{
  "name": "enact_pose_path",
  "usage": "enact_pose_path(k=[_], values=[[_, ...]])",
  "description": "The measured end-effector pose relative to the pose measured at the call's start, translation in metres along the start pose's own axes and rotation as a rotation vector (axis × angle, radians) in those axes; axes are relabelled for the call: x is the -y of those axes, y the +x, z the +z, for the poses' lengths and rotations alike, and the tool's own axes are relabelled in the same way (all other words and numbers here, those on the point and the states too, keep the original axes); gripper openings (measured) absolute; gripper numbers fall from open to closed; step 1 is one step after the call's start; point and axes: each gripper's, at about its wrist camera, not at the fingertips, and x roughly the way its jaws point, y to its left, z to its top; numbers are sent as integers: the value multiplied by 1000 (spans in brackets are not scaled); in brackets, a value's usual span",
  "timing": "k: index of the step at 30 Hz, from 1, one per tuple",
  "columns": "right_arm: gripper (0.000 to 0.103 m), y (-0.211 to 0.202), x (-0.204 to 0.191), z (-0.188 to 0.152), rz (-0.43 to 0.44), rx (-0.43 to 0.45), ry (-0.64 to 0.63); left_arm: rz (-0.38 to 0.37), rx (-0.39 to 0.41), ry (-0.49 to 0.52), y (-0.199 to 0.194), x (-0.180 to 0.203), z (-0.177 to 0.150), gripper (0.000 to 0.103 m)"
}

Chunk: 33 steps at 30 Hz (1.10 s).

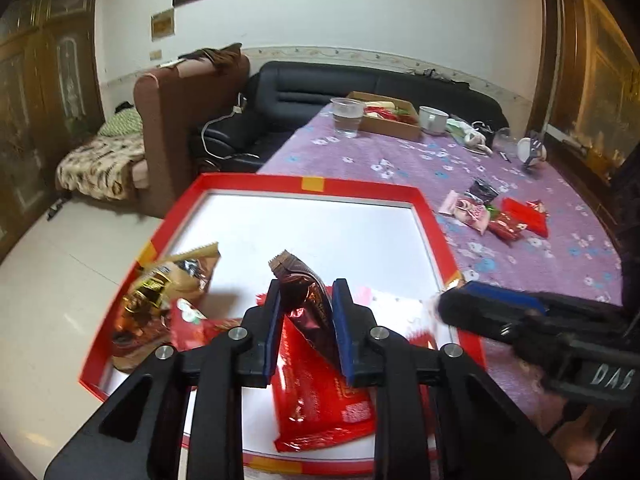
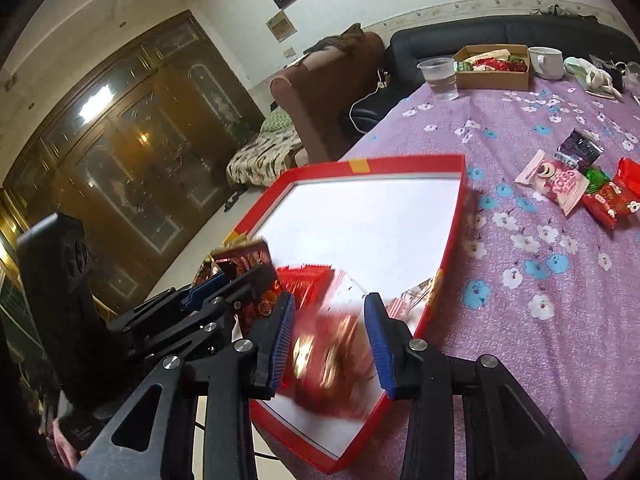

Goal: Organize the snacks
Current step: 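Carry both packets over the white tray and open both grippers, then grasp a red-white printed packet with the right gripper while the left grasps a large red rectangular packet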

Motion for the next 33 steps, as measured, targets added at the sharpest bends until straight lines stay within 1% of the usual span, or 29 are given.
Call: enact_pose_path(k=[4,10,11,12,14,21,22,24,26,29,33], values=[[38,-6,11,1,-4,12,20,19,9,7,0,0,2,24],[38,-8,24,3,-5,6,53,42,23,23,-3,2,5,24],[38,-8,25,3,-5,5,54,45,25,25,-4,3,5,26],[38,-9,25,3,-7,4,56,49,28,28,-5,4,6,31],[38,-12,28,2,-5,8,60,59,37,32,-6,6,7,37],[38,-21,45,1,0,18,100,64,38,62,-6,18,11,38],[38,-23,48,1,-3,21,104,61,35,64,-5,21,12,41],[38,-27,56,0,-13,24,115,50,36,68,-6,28,11,61],[39,-32,71,0,-34,23,133,34,39,84,-7,38,10,69],[39,-45,98,0,-71,27,179,-13,24,140,-3,61,8,69],[41,-75,148,7,-164,63,254,-59,6,209,2,89,3,69]])
